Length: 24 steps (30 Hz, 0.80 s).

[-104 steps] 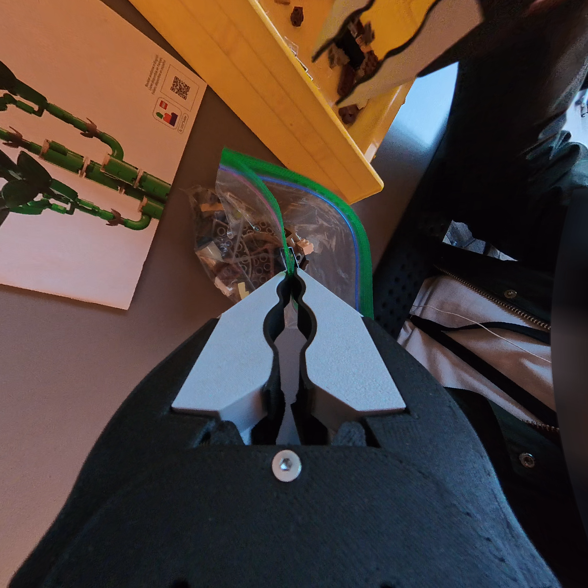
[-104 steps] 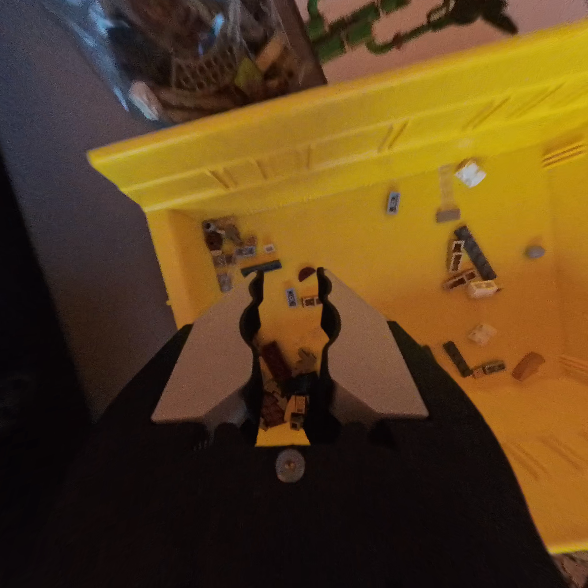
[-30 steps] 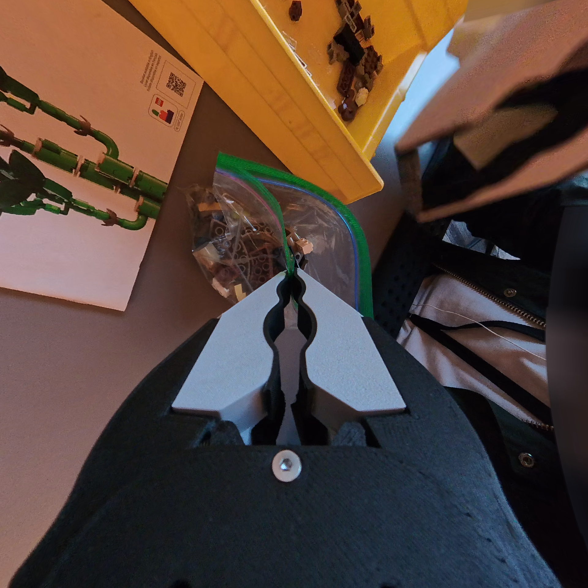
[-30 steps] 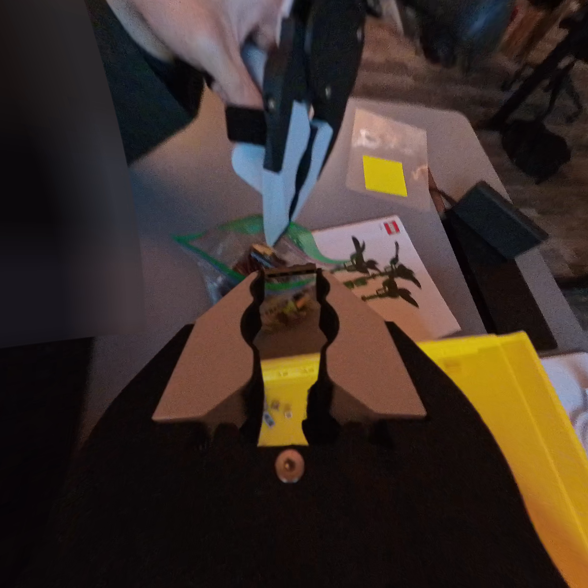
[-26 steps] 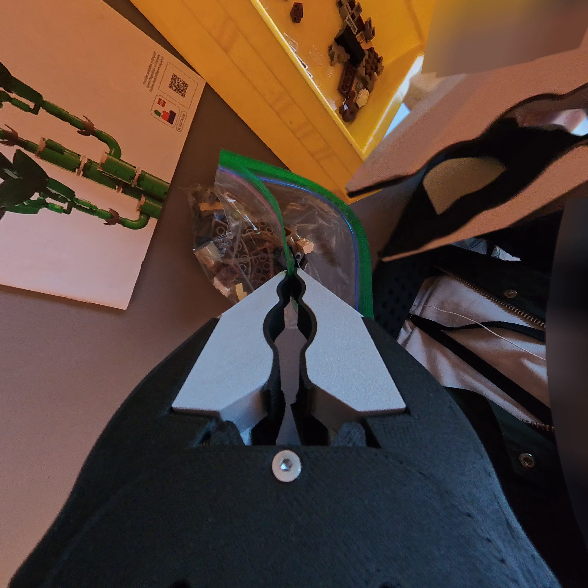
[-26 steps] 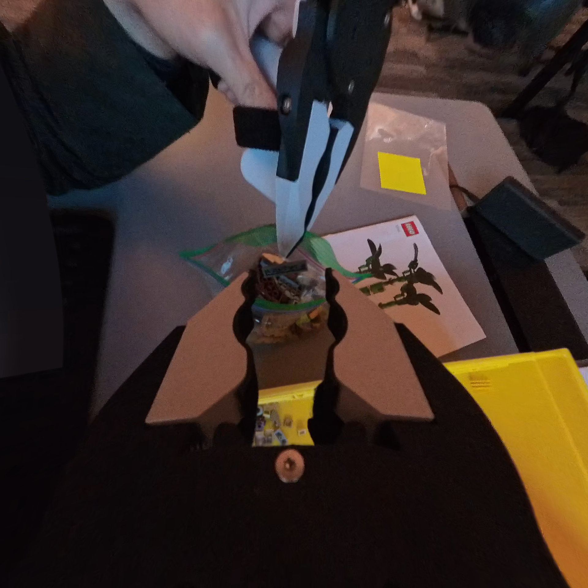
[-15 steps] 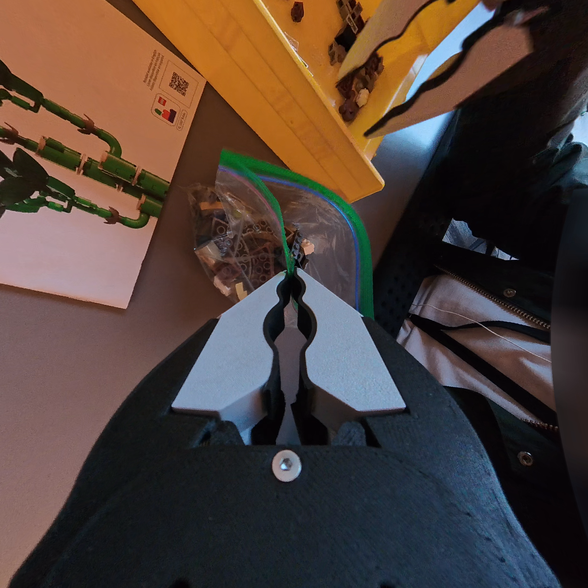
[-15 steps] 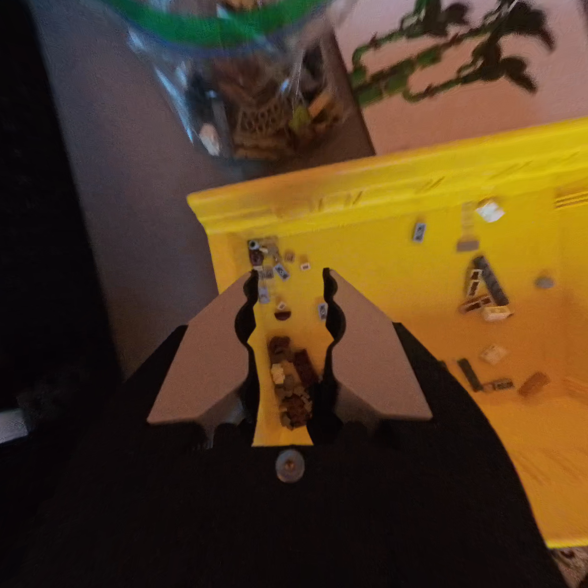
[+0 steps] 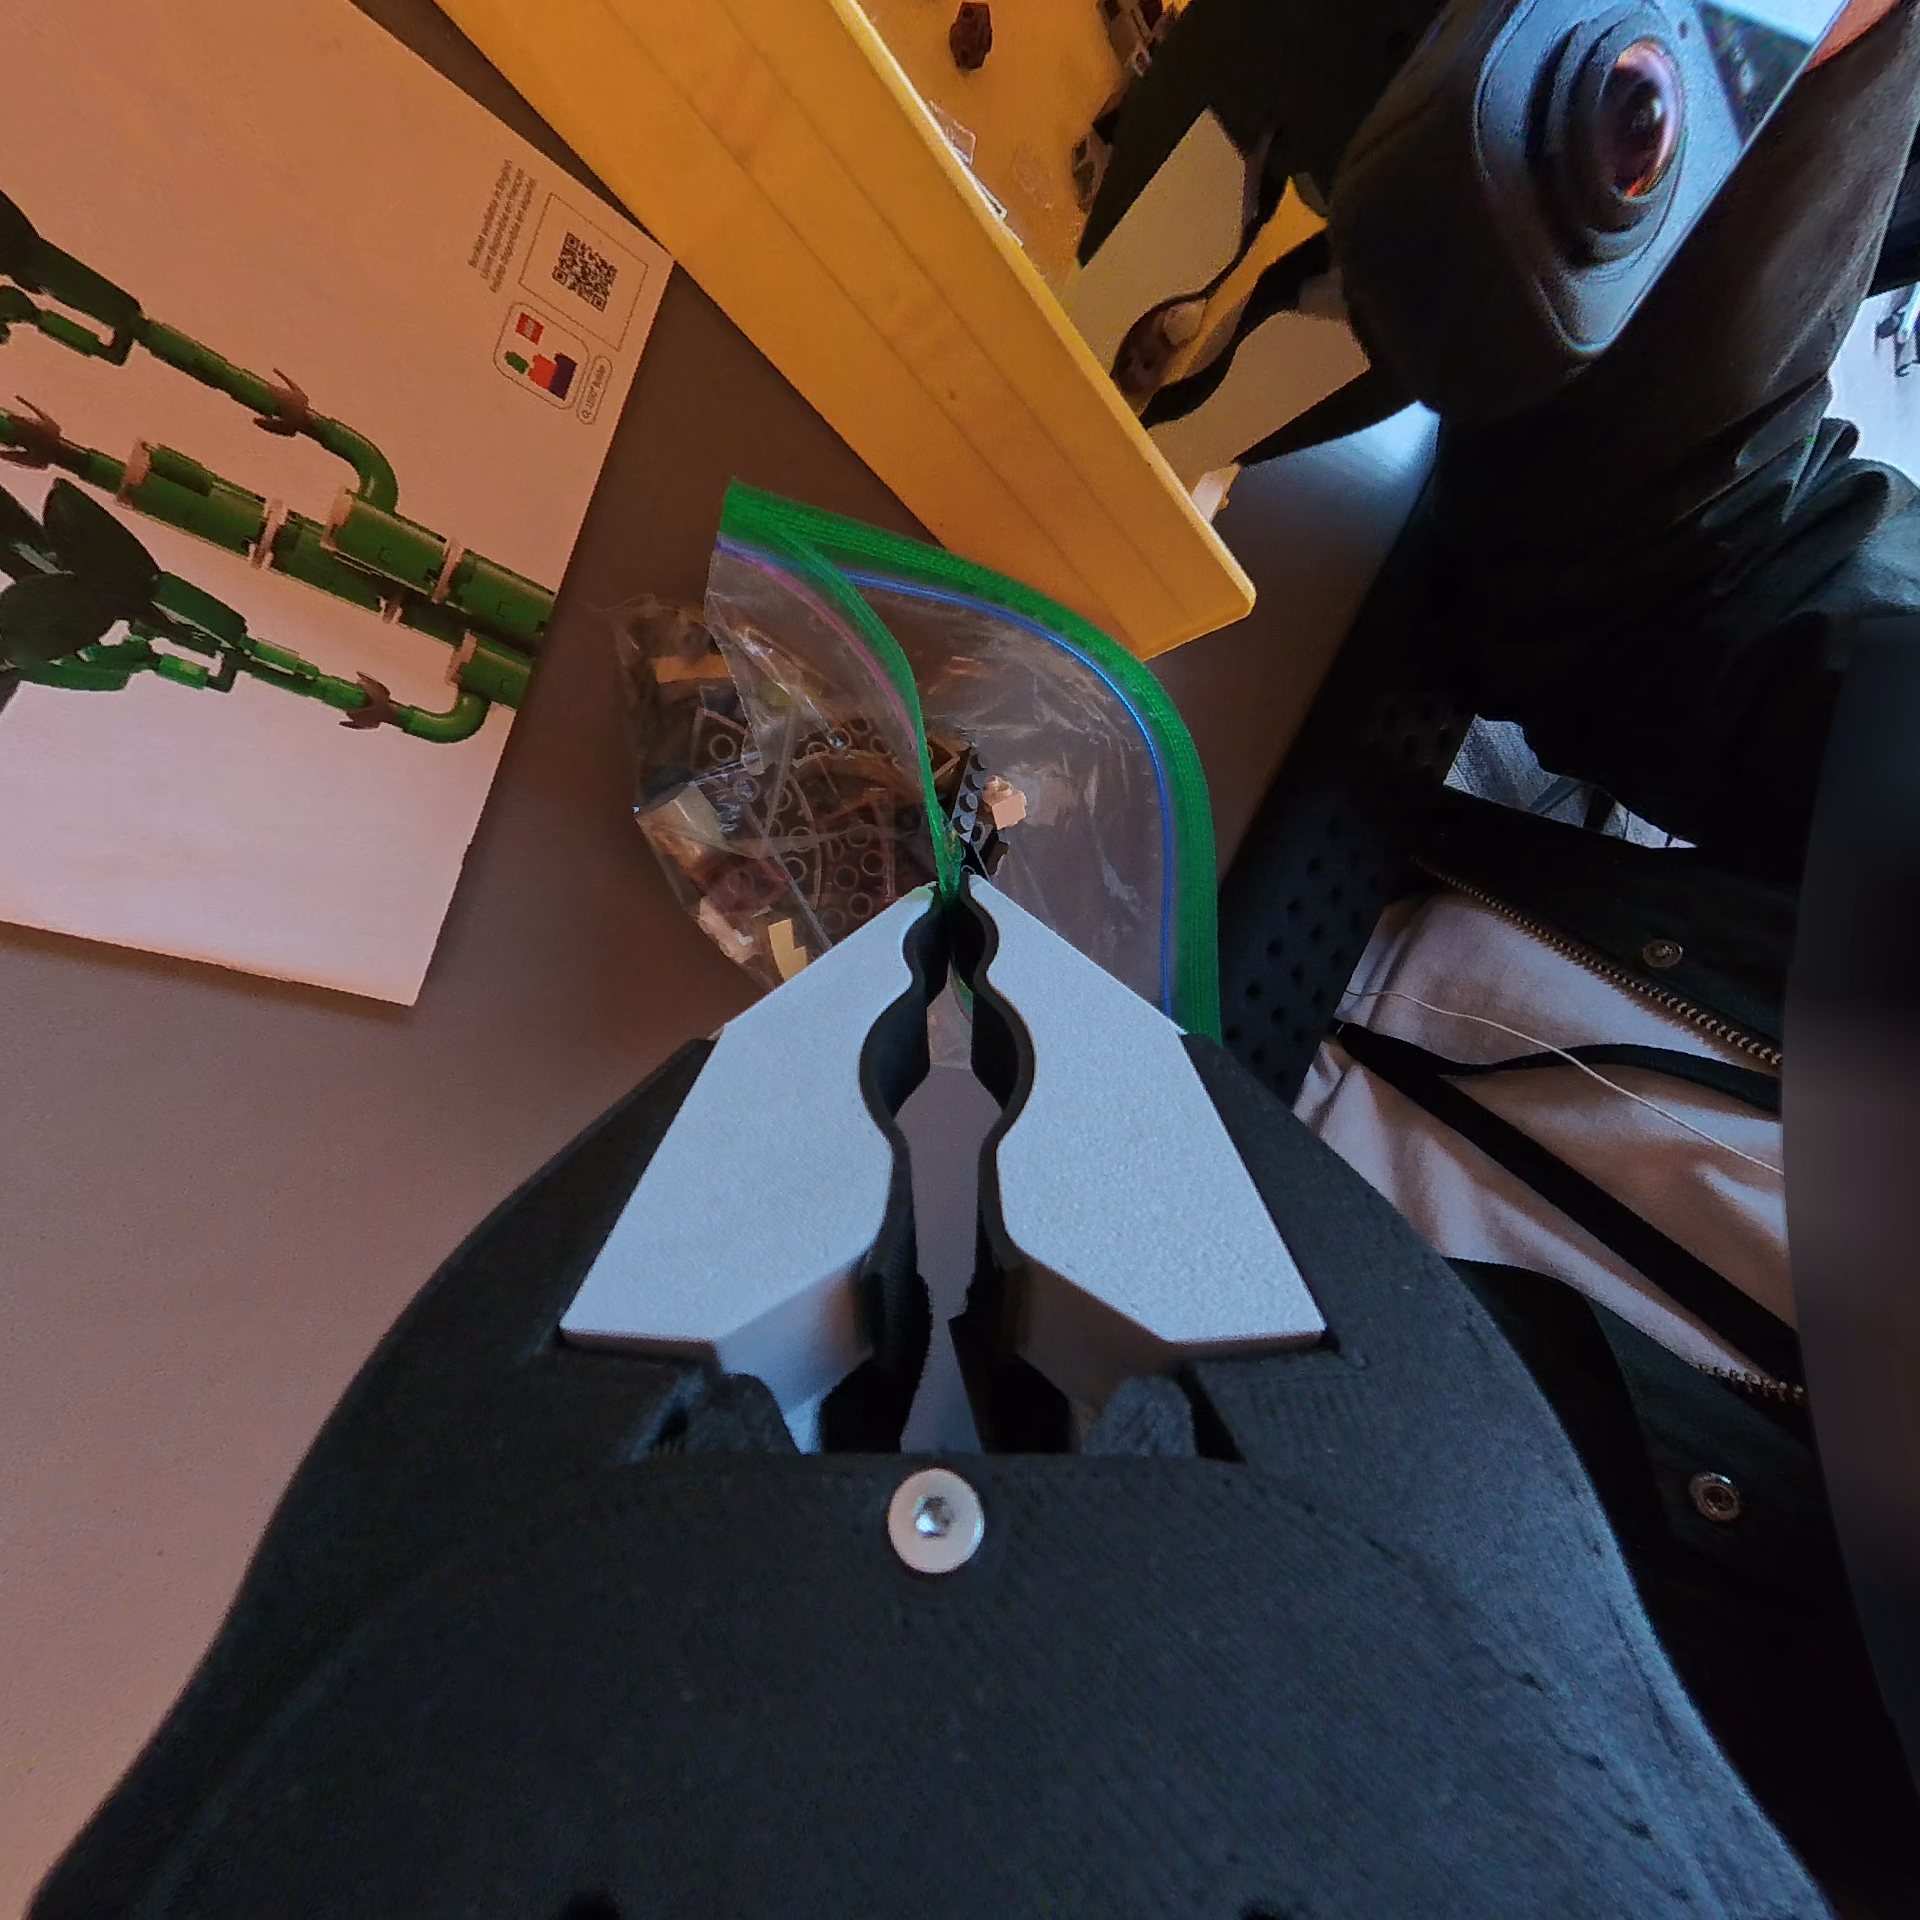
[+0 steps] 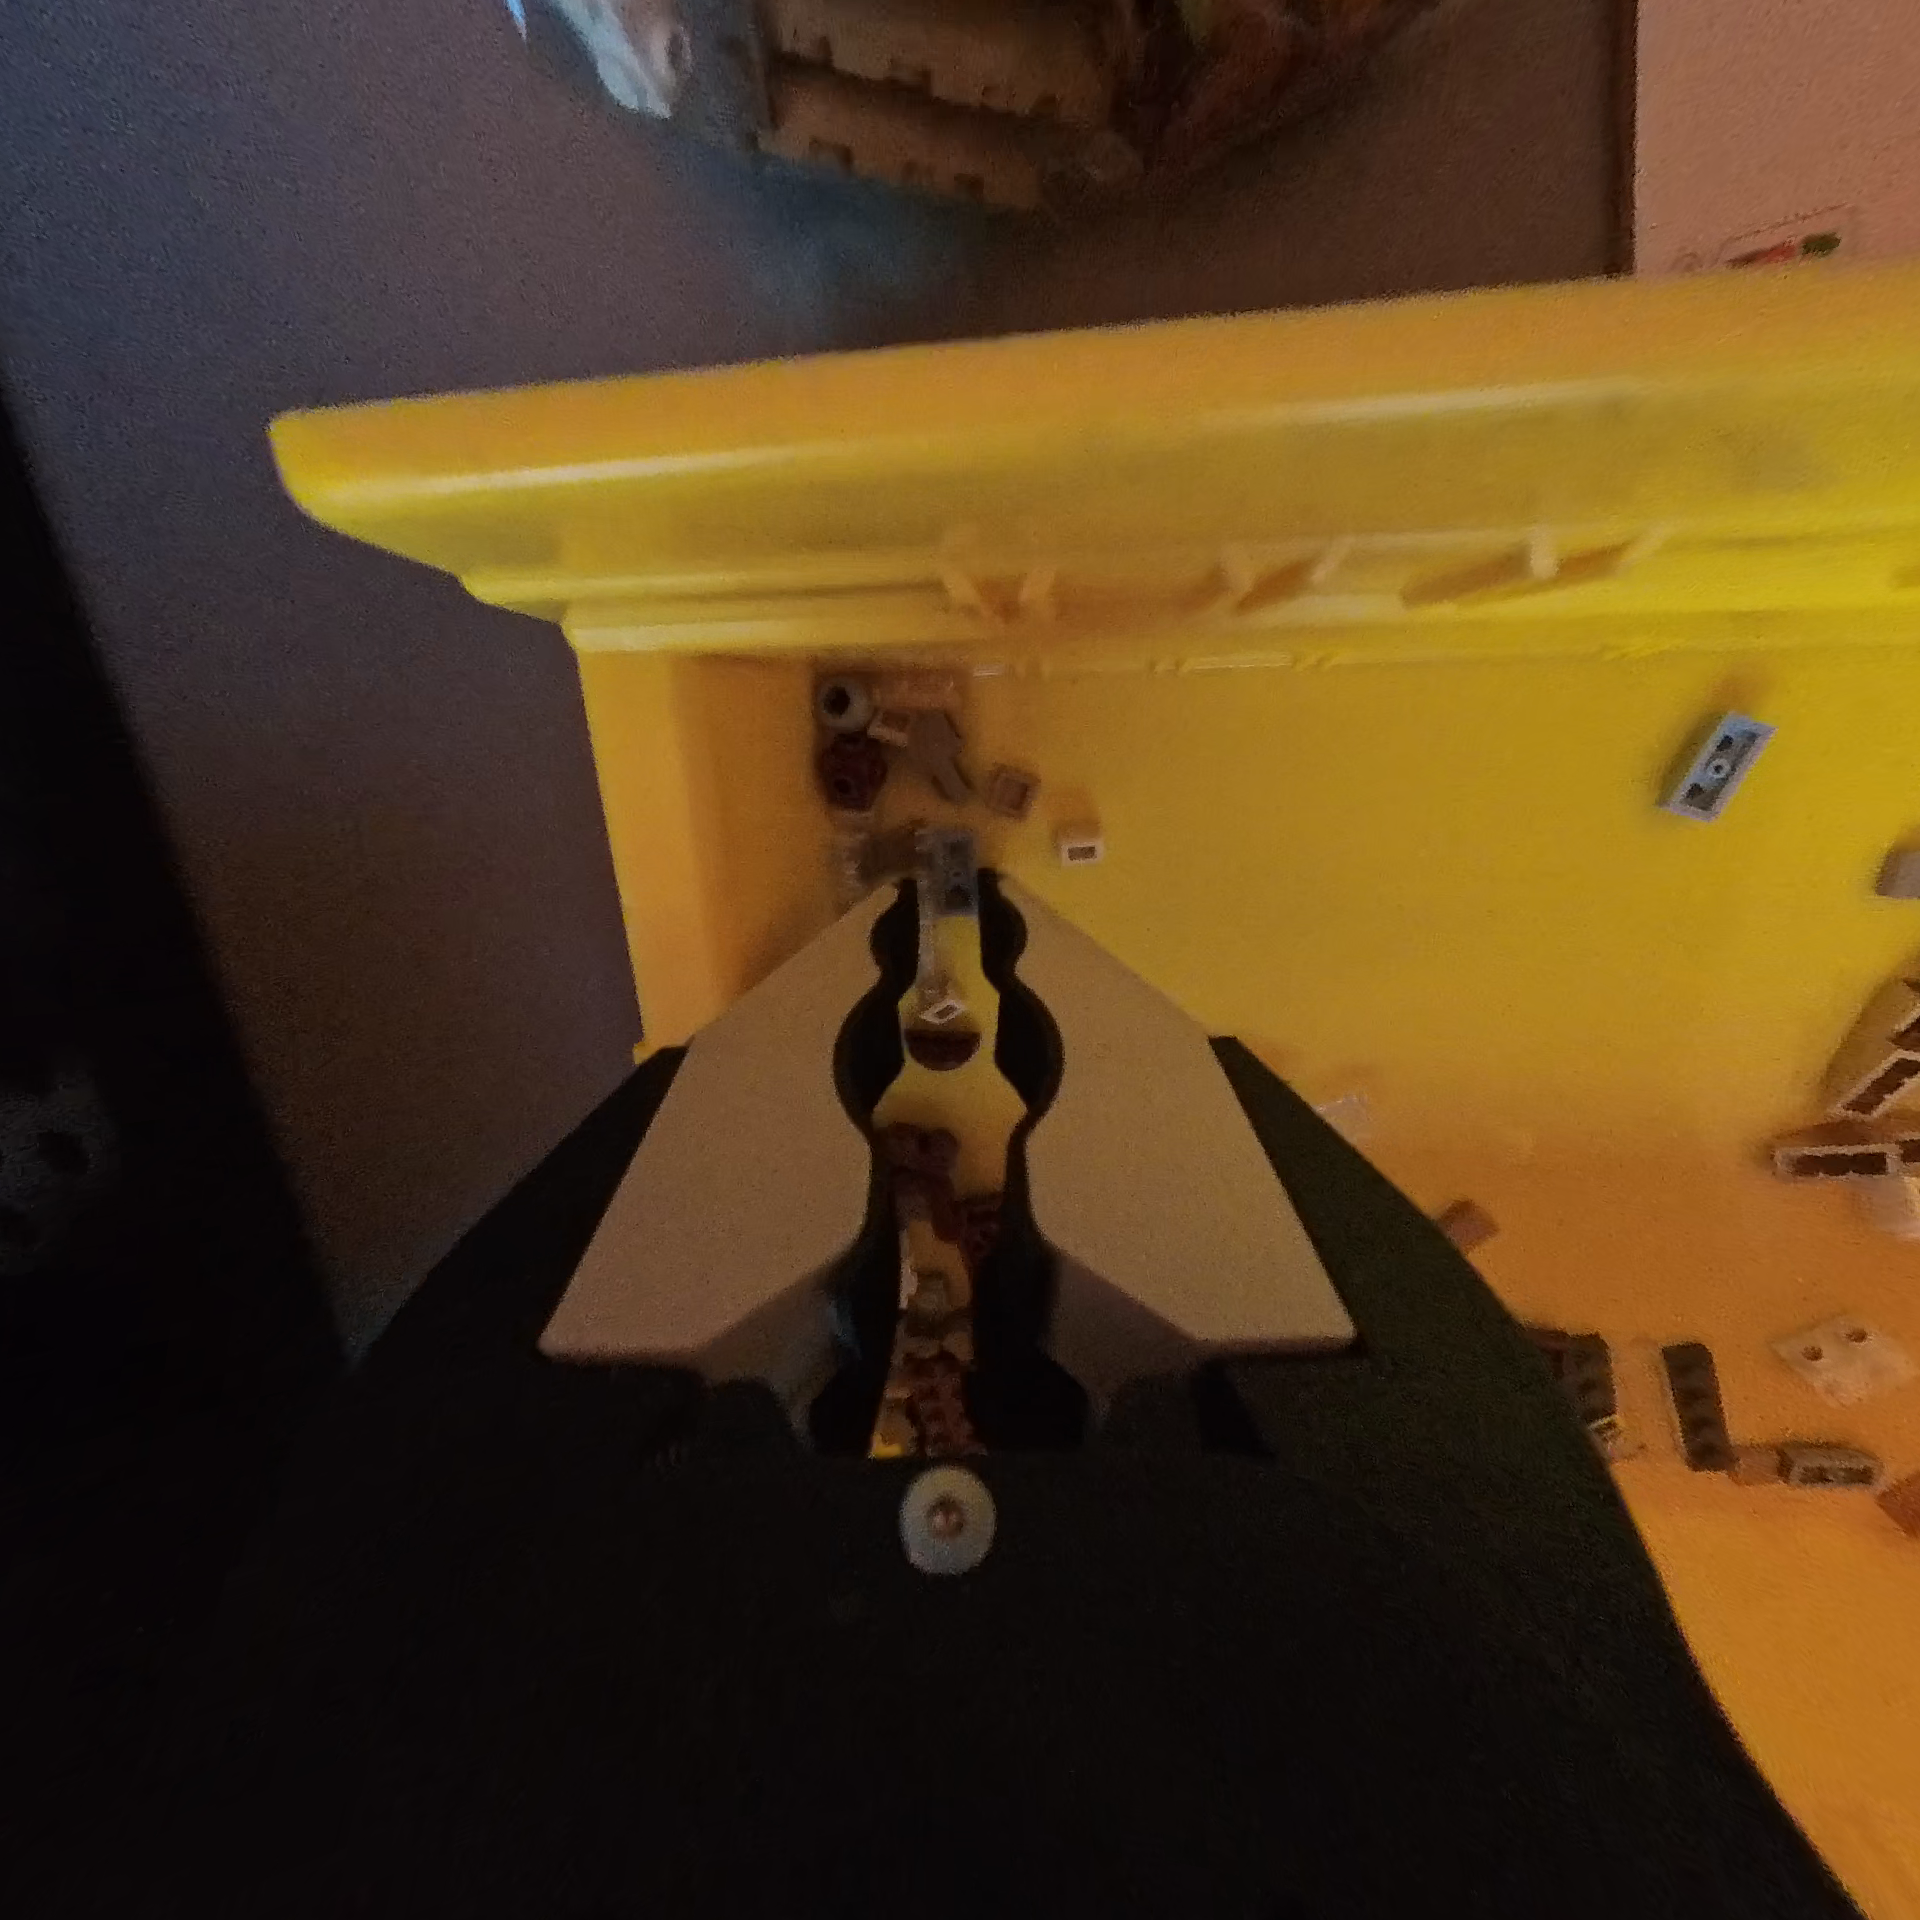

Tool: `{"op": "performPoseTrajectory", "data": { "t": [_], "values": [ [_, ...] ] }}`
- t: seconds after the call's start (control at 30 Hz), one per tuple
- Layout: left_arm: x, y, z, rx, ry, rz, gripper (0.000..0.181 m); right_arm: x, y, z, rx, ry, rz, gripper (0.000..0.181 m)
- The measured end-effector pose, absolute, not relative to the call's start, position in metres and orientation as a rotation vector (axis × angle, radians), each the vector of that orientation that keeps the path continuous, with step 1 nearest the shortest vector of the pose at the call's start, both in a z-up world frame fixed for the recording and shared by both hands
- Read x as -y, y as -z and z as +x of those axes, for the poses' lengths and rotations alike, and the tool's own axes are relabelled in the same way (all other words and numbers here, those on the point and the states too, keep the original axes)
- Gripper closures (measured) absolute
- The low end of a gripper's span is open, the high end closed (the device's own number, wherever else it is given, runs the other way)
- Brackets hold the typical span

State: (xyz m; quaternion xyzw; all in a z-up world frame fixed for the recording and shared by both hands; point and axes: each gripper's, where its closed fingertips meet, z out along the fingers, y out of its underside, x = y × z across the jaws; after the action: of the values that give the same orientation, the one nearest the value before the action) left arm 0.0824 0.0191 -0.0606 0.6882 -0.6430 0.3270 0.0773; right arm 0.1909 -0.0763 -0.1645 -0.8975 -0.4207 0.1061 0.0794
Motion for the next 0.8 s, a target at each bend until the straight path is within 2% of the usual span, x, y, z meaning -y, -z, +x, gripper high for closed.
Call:
{"op": "performPoseTrajectory", "data": {
  "t": [0.17, 0.27, 0.6, 0.8],
  "values": [
    [-0.019, 0.061, 0.083, 1.927, -0.980, 2.061, 0.181, 0.072, 0.162, 0.208, 1.259, -0.193, -2.691, 0.170],
    [-0.019, 0.061, 0.083, 1.924, -0.981, 2.060, 0.181, 0.063, 0.140, 0.205, 1.196, -0.223, -2.592, 0.171],
    [-0.016, 0.062, 0.085, 1.931, -0.978, 2.052, 0.181, 0.014, -0.019, 0.105, 0.937, -0.448, -1.799, 0.171],
    [-0.018, 0.061, 0.084, 1.926, -0.981, 2.061, 0.181, -0.009, 0.019, 0.079, 0.931, -0.437, -1.867, 0.163]
  ]
}}
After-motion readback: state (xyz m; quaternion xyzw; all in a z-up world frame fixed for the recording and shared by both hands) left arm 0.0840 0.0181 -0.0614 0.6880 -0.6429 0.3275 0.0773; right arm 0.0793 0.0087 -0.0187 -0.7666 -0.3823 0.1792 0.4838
